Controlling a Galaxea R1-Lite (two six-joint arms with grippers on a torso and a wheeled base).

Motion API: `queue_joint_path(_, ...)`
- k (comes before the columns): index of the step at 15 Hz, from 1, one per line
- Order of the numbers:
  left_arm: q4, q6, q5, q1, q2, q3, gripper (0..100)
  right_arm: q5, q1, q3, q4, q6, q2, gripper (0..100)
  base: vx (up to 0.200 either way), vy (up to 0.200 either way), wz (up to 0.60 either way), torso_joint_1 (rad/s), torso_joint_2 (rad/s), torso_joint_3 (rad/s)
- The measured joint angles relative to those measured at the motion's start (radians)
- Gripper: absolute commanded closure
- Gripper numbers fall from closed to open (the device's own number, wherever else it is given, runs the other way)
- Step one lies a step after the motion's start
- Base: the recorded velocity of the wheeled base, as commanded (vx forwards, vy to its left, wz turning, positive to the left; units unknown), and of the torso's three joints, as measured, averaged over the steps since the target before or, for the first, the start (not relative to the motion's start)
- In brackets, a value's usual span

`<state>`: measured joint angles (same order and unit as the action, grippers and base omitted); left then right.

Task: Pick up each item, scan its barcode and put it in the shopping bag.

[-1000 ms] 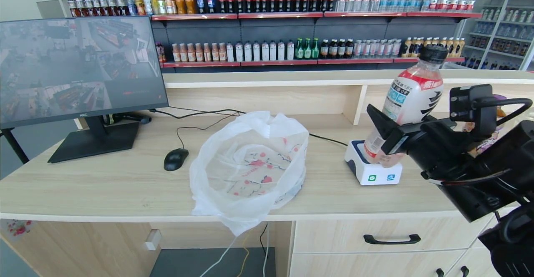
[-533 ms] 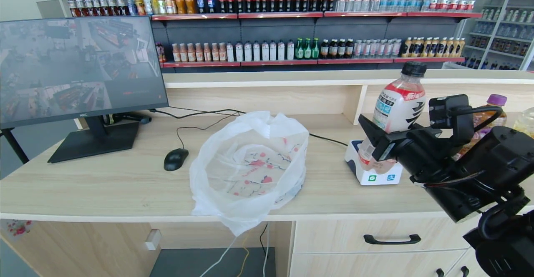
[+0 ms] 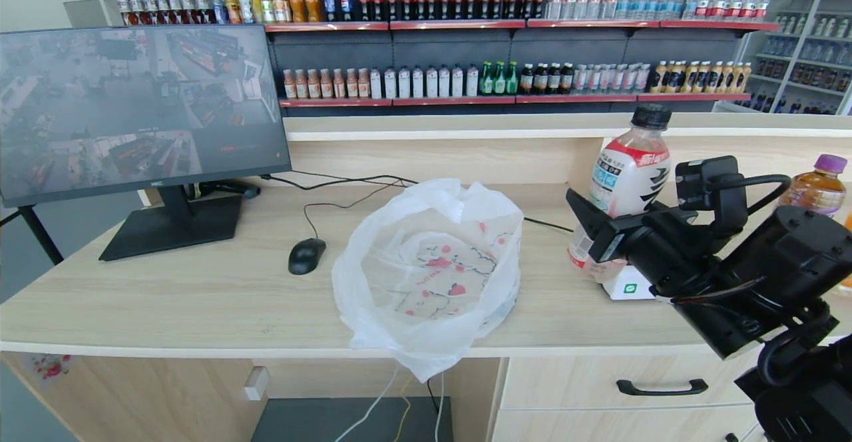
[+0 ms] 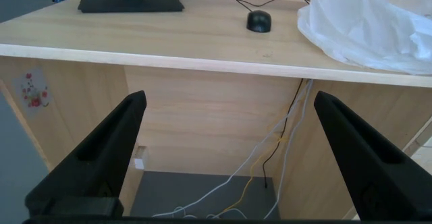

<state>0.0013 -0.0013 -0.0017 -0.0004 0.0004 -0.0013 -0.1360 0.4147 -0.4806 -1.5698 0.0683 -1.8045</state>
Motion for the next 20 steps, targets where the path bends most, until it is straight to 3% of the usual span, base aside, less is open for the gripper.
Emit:
queue_joint_path(2, 0.0, 0.0, 0.0, 0.0, 0.0, 0.0, 0, -0.002, -0.002, -0.013, -0.001, 0.0, -0.003, 100, 0.0, 0.2, 0.0, 0.0, 0.01, 0.0)
queue_joint_path(6, 0.001, 0.001, 0.0, 0.0, 0.0, 0.0, 0, -0.002, 0.012, -0.076, -0.002, -0.007, -0.032, 100, 0.0, 0.0, 0.0, 0.0, 0.0, 0.0)
queue_joint_path(14, 0.0, 0.003, 0.0, 0.0, 0.0, 0.0, 0, -0.002, 0.158, -0.244, 0.001, -0.003, -0.216, 100, 0.0, 0.0, 0.0, 0.0, 0.0, 0.0)
queue_joint_path(20, 0.0, 0.003, 0.0, 0.0, 0.0, 0.0, 0, 0.004, 0.186, -0.348, 0.0, -0.007, -0.317, 100, 0.0, 0.0, 0.0, 0.0, 0.0, 0.0)
